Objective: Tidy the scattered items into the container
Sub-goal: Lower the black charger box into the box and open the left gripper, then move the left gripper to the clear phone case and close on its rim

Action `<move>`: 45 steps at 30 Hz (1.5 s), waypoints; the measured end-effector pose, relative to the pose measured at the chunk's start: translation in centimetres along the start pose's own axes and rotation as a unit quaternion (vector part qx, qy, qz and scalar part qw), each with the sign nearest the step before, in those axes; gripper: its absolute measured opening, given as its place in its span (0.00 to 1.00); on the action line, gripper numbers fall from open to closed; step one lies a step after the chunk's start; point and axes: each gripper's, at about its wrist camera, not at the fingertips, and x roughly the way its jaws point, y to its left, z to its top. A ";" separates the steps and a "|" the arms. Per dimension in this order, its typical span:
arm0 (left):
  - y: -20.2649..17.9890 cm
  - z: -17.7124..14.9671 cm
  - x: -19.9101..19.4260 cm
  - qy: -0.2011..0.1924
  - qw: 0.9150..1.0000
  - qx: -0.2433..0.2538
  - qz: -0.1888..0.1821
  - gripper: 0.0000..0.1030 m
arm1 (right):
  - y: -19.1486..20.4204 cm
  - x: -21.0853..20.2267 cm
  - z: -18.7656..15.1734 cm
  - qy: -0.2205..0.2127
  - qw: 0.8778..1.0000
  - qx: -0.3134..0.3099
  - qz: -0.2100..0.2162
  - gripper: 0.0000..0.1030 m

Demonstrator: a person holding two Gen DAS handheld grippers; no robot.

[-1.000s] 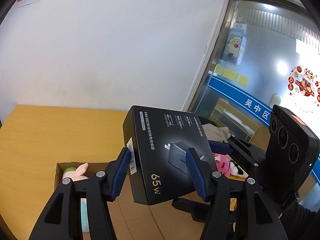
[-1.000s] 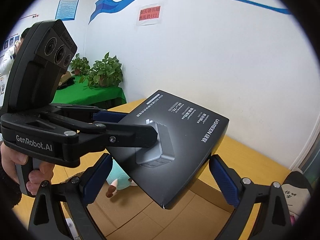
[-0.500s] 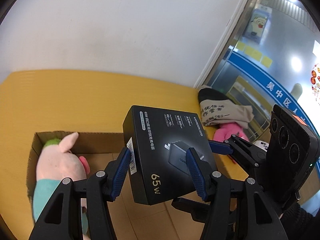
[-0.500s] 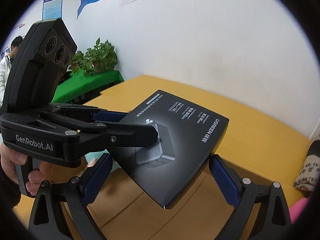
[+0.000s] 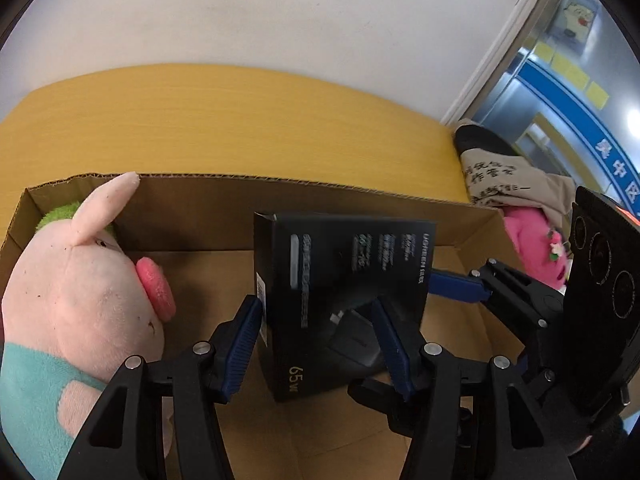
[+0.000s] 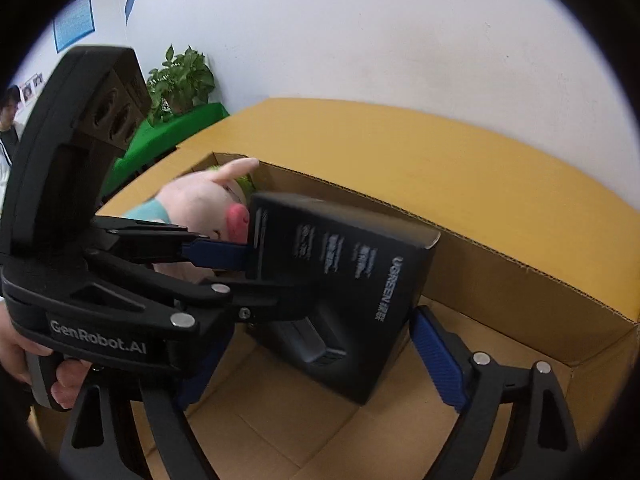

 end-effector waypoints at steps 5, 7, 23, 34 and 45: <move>0.0 0.0 1.0 0.019 0.999 0.011 0.031 0.59 | -1.1 1.8 -1.4 0.036 0.999 0.030 0.016 0.81; -0.2 0.0 1.0 0.019 0.999 0.011 0.033 0.59 | -1.2 2.3 -1.5 0.044 0.998 0.036 0.021 0.81; -5.5 -9.1 -20.2 -0.180 0.970 0.065 0.148 1.00 | 8.5 -14.7 -5.0 -0.068 0.991 -0.008 -0.111 0.90; -7.0 -18.8 -26.3 -0.206 0.969 0.040 0.131 0.94 | 17.0 -22.2 -12.6 -0.123 0.981 -0.005 -0.148 0.61; -8.0 -22.2 -28.4 -0.217 0.966 0.031 0.140 1.00 | 19.1 -23.7 -14.5 -0.114 0.981 0.018 -0.158 0.93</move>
